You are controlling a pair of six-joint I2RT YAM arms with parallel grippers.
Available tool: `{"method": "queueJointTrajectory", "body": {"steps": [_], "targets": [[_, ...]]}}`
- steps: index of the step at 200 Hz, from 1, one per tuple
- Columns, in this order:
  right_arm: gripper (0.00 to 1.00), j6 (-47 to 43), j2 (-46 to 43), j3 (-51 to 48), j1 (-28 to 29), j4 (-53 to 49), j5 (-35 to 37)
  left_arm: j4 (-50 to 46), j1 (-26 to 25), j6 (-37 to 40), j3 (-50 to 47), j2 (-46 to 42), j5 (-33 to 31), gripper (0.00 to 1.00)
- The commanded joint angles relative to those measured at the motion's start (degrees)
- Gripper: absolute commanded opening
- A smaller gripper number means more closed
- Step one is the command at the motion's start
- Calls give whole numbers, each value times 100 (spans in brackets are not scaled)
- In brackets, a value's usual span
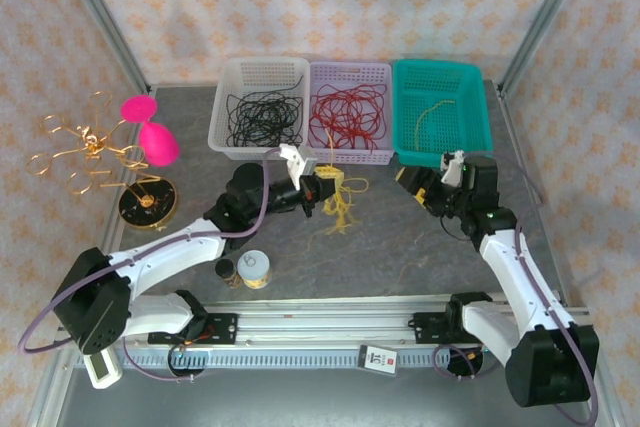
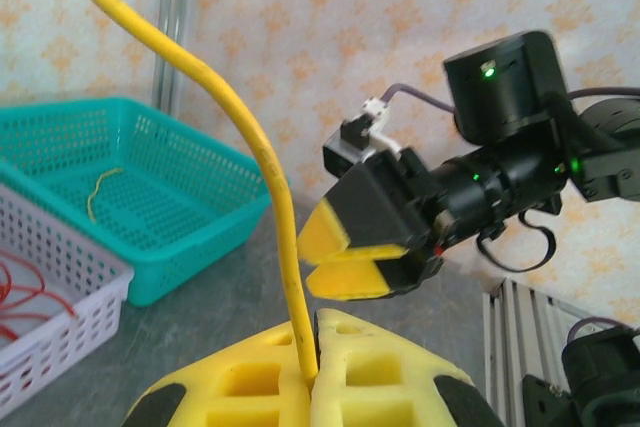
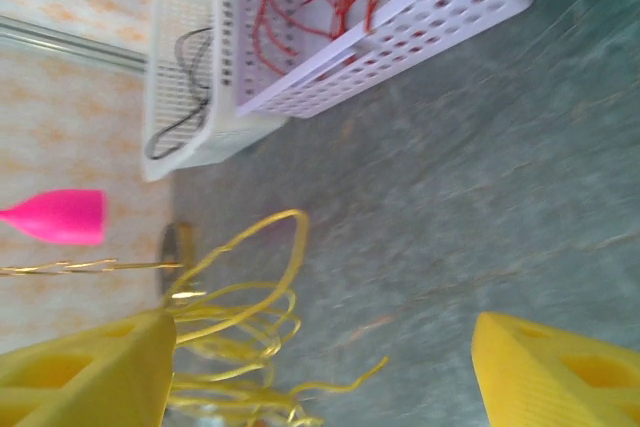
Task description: Untangle the cables
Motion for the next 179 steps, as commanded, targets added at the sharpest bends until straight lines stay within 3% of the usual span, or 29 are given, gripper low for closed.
{"method": "queueJointTrajectory", "body": {"steps": [1,31,62,92,127,151,179], "targets": [[77,1046,-64,-326,2,970,-966,6,22,-38,154,114,47,0],[72,-190,-21,277,789,454,138,660,-18,-307,-86,206,582,0],[66,-1295,492,705,1574,186,148,535,-19,-227,-31,190,949,0],[63,-1780,1005,1179,2163,-118,486,156,-13,12,129,180,1414,0],[64,-1900,1560,1410,2257,-272,663,34,-20,186,171,144,1838,0],[62,-1844,1601,1454,2262,-516,1265,-81,-13,293,186,39,1448,0],[58,-1706,911,1343,2240,-484,1737,-146,-15,333,242,14,1074,0]]}}
